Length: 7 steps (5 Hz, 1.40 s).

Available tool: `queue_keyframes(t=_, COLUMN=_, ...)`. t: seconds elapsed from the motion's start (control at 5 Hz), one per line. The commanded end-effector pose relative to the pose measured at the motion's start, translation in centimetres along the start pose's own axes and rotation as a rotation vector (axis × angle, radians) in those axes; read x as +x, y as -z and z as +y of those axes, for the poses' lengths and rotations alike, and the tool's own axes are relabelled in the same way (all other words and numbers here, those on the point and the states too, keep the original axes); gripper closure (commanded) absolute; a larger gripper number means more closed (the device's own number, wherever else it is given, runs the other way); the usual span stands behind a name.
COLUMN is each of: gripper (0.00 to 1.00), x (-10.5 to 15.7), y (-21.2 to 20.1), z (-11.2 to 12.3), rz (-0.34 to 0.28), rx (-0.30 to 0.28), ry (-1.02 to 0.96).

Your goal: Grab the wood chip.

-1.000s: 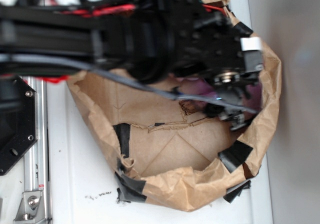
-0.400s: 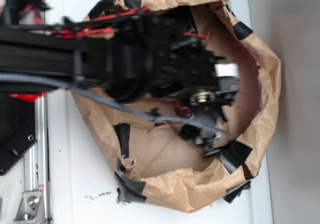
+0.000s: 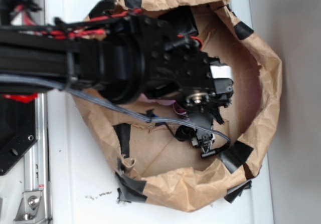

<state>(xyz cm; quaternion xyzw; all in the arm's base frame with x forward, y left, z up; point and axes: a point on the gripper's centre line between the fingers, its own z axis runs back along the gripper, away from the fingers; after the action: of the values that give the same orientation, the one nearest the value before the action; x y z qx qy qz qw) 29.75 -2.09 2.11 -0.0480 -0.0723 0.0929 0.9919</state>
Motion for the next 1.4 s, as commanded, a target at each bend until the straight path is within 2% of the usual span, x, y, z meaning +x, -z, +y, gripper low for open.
queue_keyframes(t=0.0, gripper=0.0, x=-0.9, y=-3.5, z=-0.1, rz=-0.023, rx=-0.105, ry=0.073)
queue_keyframes(t=0.2, gripper=0.0, x=-0.6, y=-2.9, z=0.3, rz=-0.03, rx=-0.069, ry=0.086)
queue_keyframes(t=0.4, gripper=0.0, x=1.5, y=-1.9, z=1.3, rz=-0.034, rx=-0.03, ry=0.065)
queue_keyframes(t=0.6, gripper=0.0, x=2.9, y=-1.3, z=1.3, rz=-0.043, rx=-0.01, ry=0.083)
queue_keyframes(t=0.8, gripper=0.0, x=2.7, y=0.5, z=0.0, rz=0.0, rx=-0.061, ry=0.156)
queue_keyframes(t=1.0, gripper=0.67, x=1.3, y=1.0, z=-0.8, rz=0.026, rx=-0.059, ry=0.173)
queue_keyframes(t=1.2, gripper=1.0, x=0.5, y=0.2, z=-0.8, rz=0.037, rx=-0.067, ry=0.145)
